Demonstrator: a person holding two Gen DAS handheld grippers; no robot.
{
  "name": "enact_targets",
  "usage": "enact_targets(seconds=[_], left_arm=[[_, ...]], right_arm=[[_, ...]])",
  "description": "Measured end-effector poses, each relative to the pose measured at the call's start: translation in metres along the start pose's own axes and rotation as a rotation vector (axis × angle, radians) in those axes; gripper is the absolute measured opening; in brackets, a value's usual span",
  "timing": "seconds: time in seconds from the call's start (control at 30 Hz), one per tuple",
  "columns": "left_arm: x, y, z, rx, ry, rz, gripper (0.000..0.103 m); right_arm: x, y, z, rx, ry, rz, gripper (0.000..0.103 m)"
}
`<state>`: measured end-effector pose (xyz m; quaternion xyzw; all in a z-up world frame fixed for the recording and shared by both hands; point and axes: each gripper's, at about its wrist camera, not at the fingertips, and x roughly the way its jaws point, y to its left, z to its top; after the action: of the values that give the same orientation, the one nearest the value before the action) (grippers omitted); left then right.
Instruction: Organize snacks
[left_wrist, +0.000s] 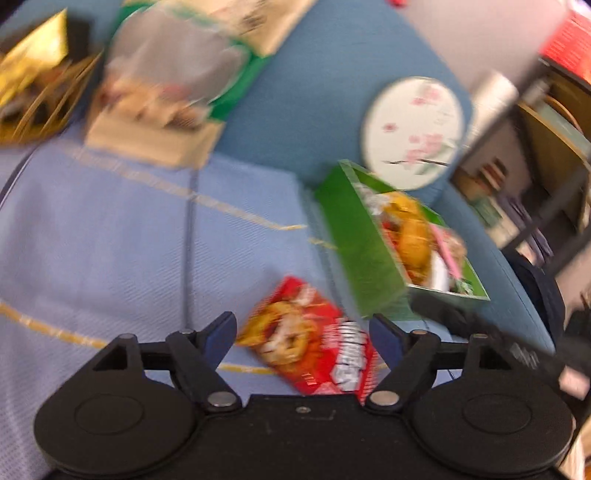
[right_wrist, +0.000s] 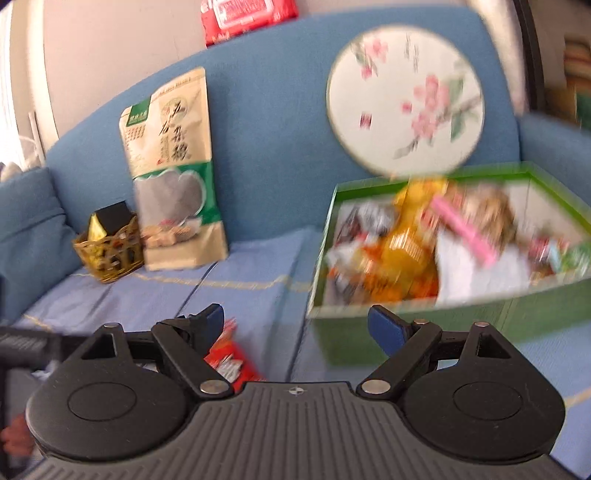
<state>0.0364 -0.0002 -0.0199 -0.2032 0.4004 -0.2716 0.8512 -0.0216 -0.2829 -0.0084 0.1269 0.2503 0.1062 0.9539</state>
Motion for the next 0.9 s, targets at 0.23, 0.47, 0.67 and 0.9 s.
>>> enact_targets(seconds=[0.23, 0.47, 0.67, 0.9], left_arm=[[-0.004, 0.010, 0.002, -0.131, 0.049, -0.064, 0.098], [0.006, 0.004, -0.004, -0.048, 0.058, -0.010, 0.075], [0.007, 0.004, -0.005, -0.049, 0.077, -0.004, 0.075], [0.010, 0.002, -0.009, -0.023, 0.063, 0.018, 0.069]], right_arm=[[0.025, 0.021, -0.015, -0.075, 0.122, 0.136, 0.103], [0.027, 0.042, -0.025, -0.195, 0.226, 0.261, 0.103], [0.033, 0.031, -0.024, -0.113, 0.261, 0.242, 0.103], [0.041, 0.037, -0.027, -0.141, 0.248, 0.239, 0.100]])
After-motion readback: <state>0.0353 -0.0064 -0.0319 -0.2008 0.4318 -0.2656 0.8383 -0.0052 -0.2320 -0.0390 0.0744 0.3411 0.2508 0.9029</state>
